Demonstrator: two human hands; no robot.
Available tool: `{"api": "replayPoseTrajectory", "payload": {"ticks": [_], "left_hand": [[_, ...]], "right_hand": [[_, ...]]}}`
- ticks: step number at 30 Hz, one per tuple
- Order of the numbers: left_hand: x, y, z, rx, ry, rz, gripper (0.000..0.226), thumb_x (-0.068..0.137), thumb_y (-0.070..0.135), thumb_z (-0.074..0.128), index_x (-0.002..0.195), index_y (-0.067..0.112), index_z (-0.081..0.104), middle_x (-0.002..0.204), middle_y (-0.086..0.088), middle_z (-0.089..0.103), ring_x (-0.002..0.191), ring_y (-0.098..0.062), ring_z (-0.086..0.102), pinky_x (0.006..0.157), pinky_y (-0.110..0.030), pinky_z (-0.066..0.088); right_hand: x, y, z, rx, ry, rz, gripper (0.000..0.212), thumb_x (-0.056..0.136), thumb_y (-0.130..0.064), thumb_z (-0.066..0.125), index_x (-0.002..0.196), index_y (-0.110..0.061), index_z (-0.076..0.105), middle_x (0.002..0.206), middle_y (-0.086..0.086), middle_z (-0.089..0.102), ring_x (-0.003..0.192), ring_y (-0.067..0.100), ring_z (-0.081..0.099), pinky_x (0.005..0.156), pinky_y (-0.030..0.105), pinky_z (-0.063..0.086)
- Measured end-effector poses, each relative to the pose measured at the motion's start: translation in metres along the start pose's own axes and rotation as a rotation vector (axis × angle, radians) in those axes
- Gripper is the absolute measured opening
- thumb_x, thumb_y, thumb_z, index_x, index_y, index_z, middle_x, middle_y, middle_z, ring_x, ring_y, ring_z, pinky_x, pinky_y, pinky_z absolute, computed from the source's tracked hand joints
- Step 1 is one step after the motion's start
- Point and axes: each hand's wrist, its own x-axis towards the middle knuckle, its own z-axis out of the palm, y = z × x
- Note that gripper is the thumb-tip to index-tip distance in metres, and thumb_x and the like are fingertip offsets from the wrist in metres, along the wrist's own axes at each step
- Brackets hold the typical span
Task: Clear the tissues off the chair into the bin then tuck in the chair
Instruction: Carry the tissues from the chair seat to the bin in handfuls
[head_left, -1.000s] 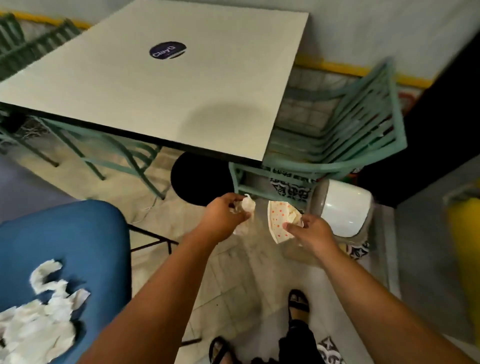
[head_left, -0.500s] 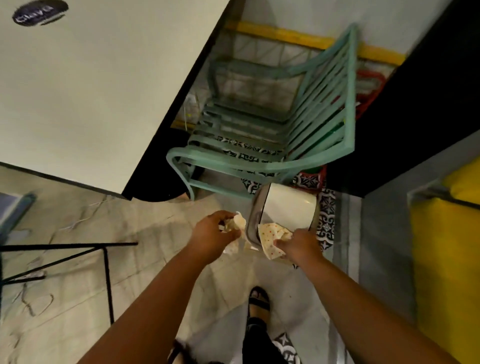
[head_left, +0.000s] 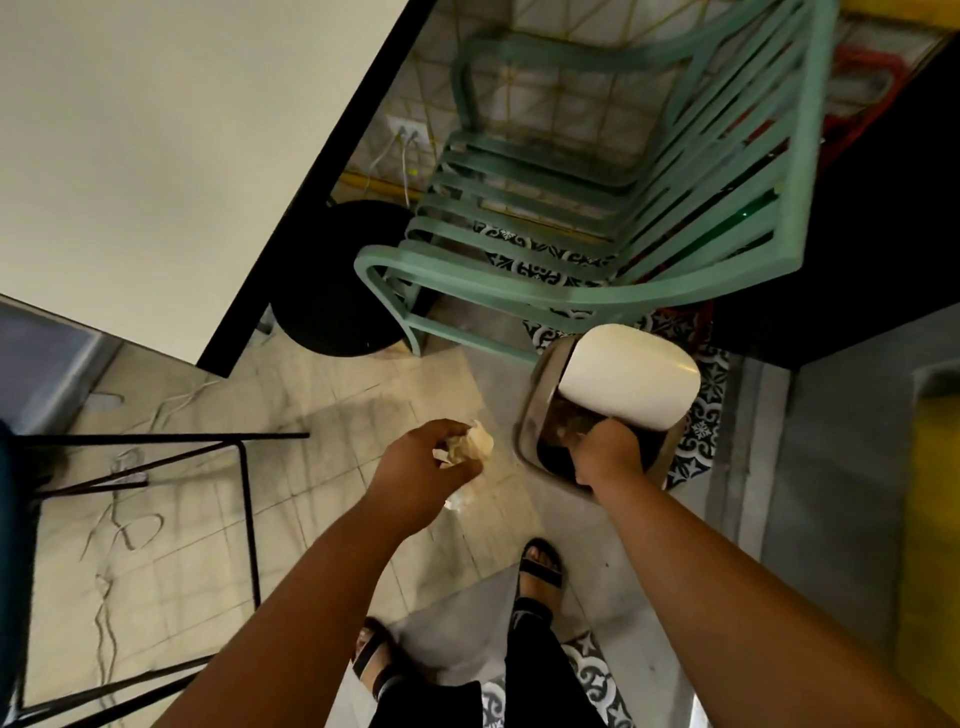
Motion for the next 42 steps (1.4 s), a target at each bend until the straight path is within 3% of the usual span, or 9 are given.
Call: {"api": "replayPoseTrajectory", "payload": {"ticks": [5, 9, 11, 15, 17, 21, 27, 32, 42], "left_hand": [[0.002, 0.001, 0.015, 0.001, -0.041, 0.011, 0.044, 0.078, 0.026, 0.077, 0.12, 0.029, 0.062, 0.108, 0.008, 0.061, 0.087, -0.005, 0.058, 0.069, -0.009, 0.041], [0.003, 0.016, 0.043, 0.096, -0.12, 0.076, 0.046, 0.08, 0.027, 0.075, 0.123, 0.025, 0.061, 0.11, 0.007, 0.06, 0.098, -0.011, 0.059, 0.078, -0.015, 0.043], [0.004, 0.025, 0.057, 0.087, -0.147, 0.119, 0.043, 0.081, 0.024, 0.074, 0.123, 0.022, 0.062, 0.109, 0.007, 0.061, 0.098, -0.01, 0.059, 0.07, -0.002, 0.039], [0.005, 0.039, 0.071, 0.085, -0.154, 0.185, 0.049, 0.08, 0.023, 0.076, 0.126, 0.021, 0.06, 0.117, 0.002, 0.06, 0.092, -0.004, 0.053, 0.064, 0.005, 0.034], [0.007, 0.041, 0.072, 0.071, -0.117, 0.177, 0.051, 0.08, 0.021, 0.077, 0.127, 0.022, 0.059, 0.119, 0.0, 0.06, 0.09, -0.005, 0.055, 0.062, 0.006, 0.036], [0.014, 0.037, 0.066, 0.061, -0.001, 0.138, 0.033, 0.08, 0.023, 0.076, 0.11, 0.02, 0.063, 0.108, 0.004, 0.063, 0.081, -0.004, 0.057, 0.056, -0.001, 0.038], [0.019, 0.024, 0.062, 0.012, 0.062, 0.034, 0.02, 0.081, 0.021, 0.073, 0.1, 0.018, 0.066, 0.1, 0.001, 0.068, 0.088, -0.014, 0.064, 0.068, -0.023, 0.051], [0.016, 0.021, 0.069, 0.02, 0.094, 0.033, 0.013, 0.084, 0.02, 0.069, 0.098, 0.018, 0.068, 0.095, 0.001, 0.068, 0.088, -0.014, 0.064, 0.074, -0.024, 0.053], [0.024, 0.044, 0.113, 0.07, 0.169, -0.008, 0.011, 0.089, 0.022, 0.064, 0.1, 0.022, 0.067, 0.096, 0.006, 0.064, 0.084, -0.011, 0.06, 0.063, -0.019, 0.045]], "right_hand": [[-0.03, 0.003, 0.002, 0.152, -0.03, -0.094, 0.039, 0.09, -0.041, 0.057, 0.101, -0.004, 0.067, 0.098, 0.013, 0.07, 0.093, 0.032, 0.065, 0.082, 0.034, 0.05], [-0.073, 0.006, -0.011, 0.719, -0.377, -0.113, 0.027, 0.091, -0.038, 0.058, 0.105, -0.016, 0.064, 0.098, 0.008, 0.07, 0.083, 0.023, 0.068, 0.075, 0.036, 0.055], [-0.075, 0.014, -0.01, 0.867, -0.475, -0.108, 0.023, 0.09, -0.027, 0.062, 0.112, -0.019, 0.063, 0.105, 0.008, 0.07, 0.092, 0.026, 0.069, 0.079, 0.036, 0.058], [-0.059, 0.039, -0.013, 0.997, -0.355, -0.068, 0.03, 0.086, -0.008, 0.066, 0.115, -0.013, 0.063, 0.114, 0.013, 0.068, 0.101, 0.028, 0.067, 0.086, 0.042, 0.057], [-0.048, 0.047, -0.015, 0.895, -0.208, -0.14, 0.027, 0.084, -0.009, 0.068, 0.11, -0.017, 0.066, 0.11, 0.009, 0.069, 0.102, 0.027, 0.067, 0.089, 0.045, 0.056], [-0.026, 0.048, -0.018, 0.26, 0.144, -0.407, 0.026, 0.082, -0.012, 0.069, 0.108, -0.014, 0.069, 0.107, 0.007, 0.07, 0.1, 0.023, 0.065, 0.092, 0.033, 0.051], [-0.014, 0.037, -0.009, -0.348, 0.088, -0.382, 0.036, 0.092, -0.013, 0.054, 0.128, -0.011, 0.051, 0.128, 0.015, 0.054, 0.116, 0.028, 0.054, 0.098, 0.035, 0.045], [-0.027, 0.035, -0.004, -0.338, 0.031, -0.37, 0.033, 0.096, -0.009, 0.039, 0.128, -0.005, 0.045, 0.132, 0.016, 0.049, 0.122, 0.03, 0.048, 0.098, 0.033, 0.041], [-0.046, 0.07, -0.047, 0.15, 0.103, -0.361, 0.038, 0.091, -0.023, 0.059, 0.128, -0.012, 0.055, 0.126, 0.013, 0.061, 0.112, 0.027, 0.059, 0.092, 0.032, 0.048]]}}
